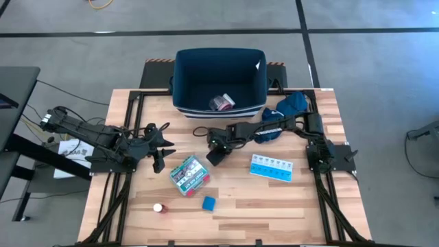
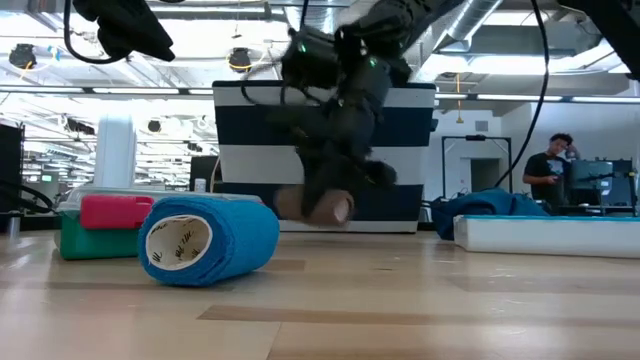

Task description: Pick & place medical supplies in basket/bin

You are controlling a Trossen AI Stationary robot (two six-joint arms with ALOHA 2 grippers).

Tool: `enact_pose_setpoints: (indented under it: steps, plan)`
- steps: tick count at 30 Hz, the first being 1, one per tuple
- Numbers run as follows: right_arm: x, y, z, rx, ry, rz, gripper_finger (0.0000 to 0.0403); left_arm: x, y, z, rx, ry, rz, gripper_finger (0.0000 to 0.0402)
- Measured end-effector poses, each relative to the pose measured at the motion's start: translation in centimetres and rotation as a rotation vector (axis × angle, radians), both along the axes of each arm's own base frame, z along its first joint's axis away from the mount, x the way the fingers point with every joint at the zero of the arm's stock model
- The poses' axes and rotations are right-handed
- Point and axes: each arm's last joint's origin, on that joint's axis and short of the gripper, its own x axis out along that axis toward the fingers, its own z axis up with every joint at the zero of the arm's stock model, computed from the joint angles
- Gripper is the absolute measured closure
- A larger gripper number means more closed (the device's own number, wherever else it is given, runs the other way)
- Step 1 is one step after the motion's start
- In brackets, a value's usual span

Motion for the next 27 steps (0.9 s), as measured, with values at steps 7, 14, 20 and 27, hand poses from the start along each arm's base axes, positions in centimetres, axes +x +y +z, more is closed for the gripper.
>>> enact_pose_setpoints:
  steps: [7,14,20,27]
  plan:
    - [1.0,1.4,10.2,-0.121,-0.206,0.115,0.0310,0.0,0.0,0.0,0.000,0.000,-0.001,0.0287]
    - [-3.1,-0.7,24.7,-0.513,-0.496,0.021,0.0309,0.0,0.0,0.0,0.010,-0.001,-0.007,0.0287]
    - [-6.8,-6.1,28.8,-0.714,-0.483,-0.185,0.0308,0.0,0.0,0.0,0.013,-0.001,-0.005,0.0287]
    - [-6.7,-11.9,23.1,-0.627,-0.106,-0.303,0.0308,0.0,0.0,0.0,0.013,0.000,-0.006,0.0287]
